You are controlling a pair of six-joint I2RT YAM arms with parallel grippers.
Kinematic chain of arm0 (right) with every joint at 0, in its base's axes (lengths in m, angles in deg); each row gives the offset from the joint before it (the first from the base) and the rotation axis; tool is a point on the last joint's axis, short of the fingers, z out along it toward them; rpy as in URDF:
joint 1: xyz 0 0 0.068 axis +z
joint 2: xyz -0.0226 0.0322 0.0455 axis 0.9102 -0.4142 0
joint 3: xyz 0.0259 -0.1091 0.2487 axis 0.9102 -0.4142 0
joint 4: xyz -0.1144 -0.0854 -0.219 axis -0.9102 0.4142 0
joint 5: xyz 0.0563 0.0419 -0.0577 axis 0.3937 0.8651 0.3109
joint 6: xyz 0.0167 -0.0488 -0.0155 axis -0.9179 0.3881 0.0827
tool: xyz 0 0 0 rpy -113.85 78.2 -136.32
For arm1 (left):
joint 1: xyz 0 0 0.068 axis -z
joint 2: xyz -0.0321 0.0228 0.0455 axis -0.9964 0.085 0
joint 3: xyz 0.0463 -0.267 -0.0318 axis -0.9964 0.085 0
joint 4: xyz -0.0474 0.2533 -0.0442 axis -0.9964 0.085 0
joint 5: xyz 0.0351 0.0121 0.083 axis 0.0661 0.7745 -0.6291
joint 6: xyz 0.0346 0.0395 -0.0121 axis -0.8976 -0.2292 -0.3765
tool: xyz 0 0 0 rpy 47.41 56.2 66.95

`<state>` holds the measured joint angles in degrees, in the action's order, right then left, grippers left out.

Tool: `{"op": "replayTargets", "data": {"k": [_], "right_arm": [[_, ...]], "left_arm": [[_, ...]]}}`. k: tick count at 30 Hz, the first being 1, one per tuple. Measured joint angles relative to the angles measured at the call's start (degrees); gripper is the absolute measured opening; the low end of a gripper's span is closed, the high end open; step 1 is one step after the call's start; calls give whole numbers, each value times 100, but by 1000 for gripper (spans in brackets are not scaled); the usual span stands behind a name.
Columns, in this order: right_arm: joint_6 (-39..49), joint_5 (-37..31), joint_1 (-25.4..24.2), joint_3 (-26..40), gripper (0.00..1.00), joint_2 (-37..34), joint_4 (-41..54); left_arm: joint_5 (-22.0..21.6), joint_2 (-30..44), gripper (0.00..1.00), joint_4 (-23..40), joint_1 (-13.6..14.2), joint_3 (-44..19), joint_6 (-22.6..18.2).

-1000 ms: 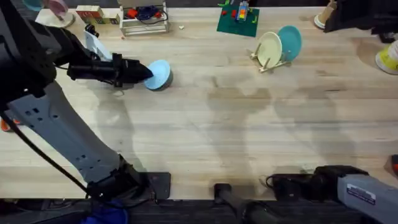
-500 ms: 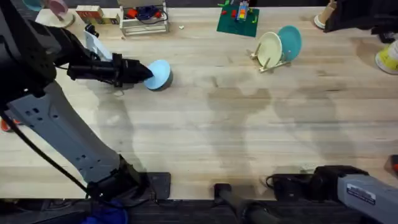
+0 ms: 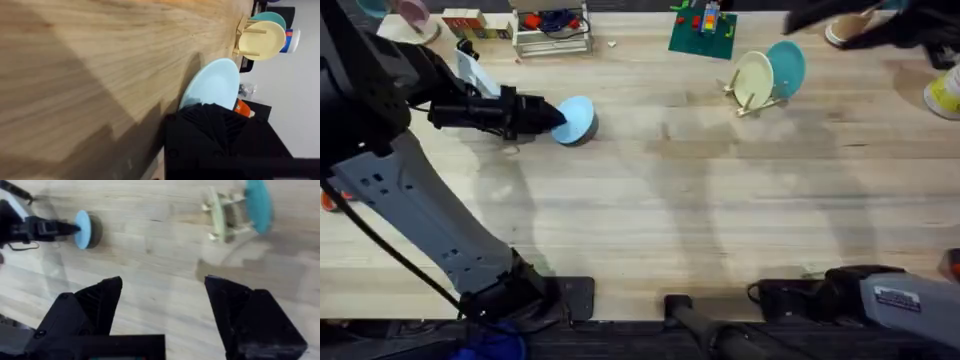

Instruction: Pick up the plates from the table one by one and place each into a slot on the dish rack.

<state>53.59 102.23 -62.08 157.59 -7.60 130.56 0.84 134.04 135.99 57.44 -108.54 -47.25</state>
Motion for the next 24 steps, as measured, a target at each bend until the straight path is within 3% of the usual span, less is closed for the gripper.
{"op": "replayTargets", "data": {"k": [24], "right_arm": [[-1905,213,2140,0,994,-2779,-2297]], "left_arm": [[4,0,40,4,-2,0,-11]]}}
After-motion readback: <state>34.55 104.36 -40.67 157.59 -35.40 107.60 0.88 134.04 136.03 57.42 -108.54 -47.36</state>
